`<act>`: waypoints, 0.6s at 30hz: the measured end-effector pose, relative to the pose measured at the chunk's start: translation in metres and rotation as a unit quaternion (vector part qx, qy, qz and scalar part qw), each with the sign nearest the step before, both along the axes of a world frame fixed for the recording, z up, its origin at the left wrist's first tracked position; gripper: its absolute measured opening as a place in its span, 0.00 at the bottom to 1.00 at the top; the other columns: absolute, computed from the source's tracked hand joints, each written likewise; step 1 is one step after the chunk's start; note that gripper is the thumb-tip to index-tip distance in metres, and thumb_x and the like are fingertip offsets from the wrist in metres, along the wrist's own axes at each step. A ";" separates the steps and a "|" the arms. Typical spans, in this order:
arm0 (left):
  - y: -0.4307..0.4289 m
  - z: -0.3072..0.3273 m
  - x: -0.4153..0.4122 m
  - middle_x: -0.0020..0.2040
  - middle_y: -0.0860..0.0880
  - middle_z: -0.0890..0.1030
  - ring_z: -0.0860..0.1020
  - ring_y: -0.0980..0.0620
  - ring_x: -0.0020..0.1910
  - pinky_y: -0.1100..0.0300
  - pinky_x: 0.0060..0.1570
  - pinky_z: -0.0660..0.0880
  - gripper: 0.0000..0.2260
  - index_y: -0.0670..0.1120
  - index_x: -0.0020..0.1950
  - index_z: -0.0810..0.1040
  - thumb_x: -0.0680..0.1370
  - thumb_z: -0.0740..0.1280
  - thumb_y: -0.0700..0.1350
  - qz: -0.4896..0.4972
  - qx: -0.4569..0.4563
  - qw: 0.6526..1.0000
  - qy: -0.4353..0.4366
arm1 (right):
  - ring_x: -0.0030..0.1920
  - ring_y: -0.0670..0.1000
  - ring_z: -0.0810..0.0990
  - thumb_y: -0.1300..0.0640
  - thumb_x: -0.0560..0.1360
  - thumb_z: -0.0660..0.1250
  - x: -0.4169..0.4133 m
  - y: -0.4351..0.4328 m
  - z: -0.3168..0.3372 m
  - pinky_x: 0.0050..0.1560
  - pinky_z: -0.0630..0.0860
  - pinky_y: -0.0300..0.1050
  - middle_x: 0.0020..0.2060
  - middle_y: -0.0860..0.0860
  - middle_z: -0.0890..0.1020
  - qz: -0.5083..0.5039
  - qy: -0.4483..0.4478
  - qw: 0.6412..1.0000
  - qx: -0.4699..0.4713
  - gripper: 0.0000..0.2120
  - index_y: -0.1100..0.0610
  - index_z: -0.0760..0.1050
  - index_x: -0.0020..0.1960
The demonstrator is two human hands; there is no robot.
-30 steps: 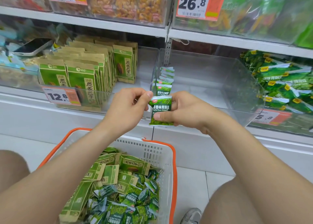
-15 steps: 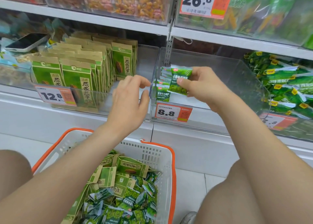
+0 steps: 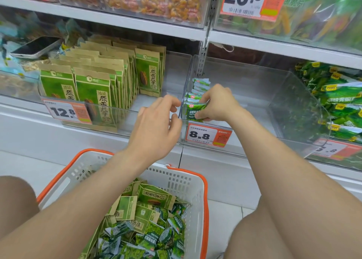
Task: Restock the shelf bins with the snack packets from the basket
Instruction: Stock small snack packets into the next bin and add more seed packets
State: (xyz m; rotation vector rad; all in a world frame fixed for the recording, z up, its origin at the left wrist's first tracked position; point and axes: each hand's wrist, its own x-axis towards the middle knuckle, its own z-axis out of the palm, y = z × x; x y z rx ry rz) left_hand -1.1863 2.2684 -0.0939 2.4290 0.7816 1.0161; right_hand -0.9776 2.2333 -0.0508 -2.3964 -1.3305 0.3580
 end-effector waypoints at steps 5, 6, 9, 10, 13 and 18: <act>-0.002 -0.002 -0.001 0.56 0.52 0.78 0.77 0.50 0.51 0.44 0.55 0.75 0.12 0.47 0.63 0.75 0.80 0.64 0.41 -0.005 0.032 0.999 -0.036 | 0.50 0.47 0.81 0.50 0.67 0.82 0.000 -0.007 0.000 0.35 0.79 0.50 0.37 0.60 0.83 -0.025 -0.010 1.000 -0.011 0.19 0.59 0.74 0.37; -0.003 -0.002 -0.001 0.55 0.51 0.78 0.76 0.49 0.52 0.44 0.54 0.74 0.11 0.46 0.62 0.75 0.79 0.65 0.40 -0.001 0.047 0.998 -0.043 | 0.50 0.48 0.81 0.49 0.66 0.83 0.000 -0.010 0.003 0.38 0.82 0.54 0.38 0.60 0.82 -0.025 -0.001 1.000 -0.008 0.20 0.62 0.77 0.41; -0.007 0.001 -0.003 0.48 0.50 0.73 0.73 0.46 0.48 0.47 0.48 0.72 0.07 0.43 0.55 0.76 0.77 0.67 0.40 0.015 0.124 0.990 -0.064 | 0.53 0.56 0.81 0.49 0.68 0.82 -0.001 -0.022 0.010 0.49 0.83 0.60 0.43 0.63 0.83 -0.040 -0.014 0.999 0.008 0.24 0.68 0.82 0.51; -0.009 0.001 -0.005 0.45 0.52 0.71 0.73 0.46 0.45 0.48 0.45 0.70 0.05 0.43 0.52 0.76 0.77 0.67 0.40 0.017 0.161 0.984 -0.070 | 0.56 0.58 0.79 0.50 0.71 0.79 -0.003 -0.025 0.012 0.51 0.82 0.59 0.45 0.63 0.84 -0.045 -0.041 0.998 0.025 0.22 0.68 0.82 0.52; -0.017 -0.010 -0.013 0.36 0.53 0.70 0.71 0.49 0.35 0.55 0.34 0.65 0.05 0.45 0.41 0.76 0.76 0.67 0.43 -0.008 0.240 0.968 -0.067 | 0.54 0.58 0.78 0.51 0.77 0.68 -0.021 -0.038 0.019 0.53 0.76 0.52 0.41 0.53 0.84 -0.024 -0.099 0.986 0.130 0.07 0.54 0.81 0.46; -0.019 -0.049 -0.013 0.32 0.51 0.79 0.79 0.43 0.32 0.57 0.30 0.69 0.14 0.50 0.37 0.76 0.76 0.60 0.57 -0.055 0.145 0.969 0.194 | 0.35 0.46 0.81 0.49 0.70 0.66 -0.079 -0.077 0.023 0.47 0.79 0.44 0.28 0.45 0.81 0.111 -0.094 0.976 0.160 0.05 0.49 0.78 0.38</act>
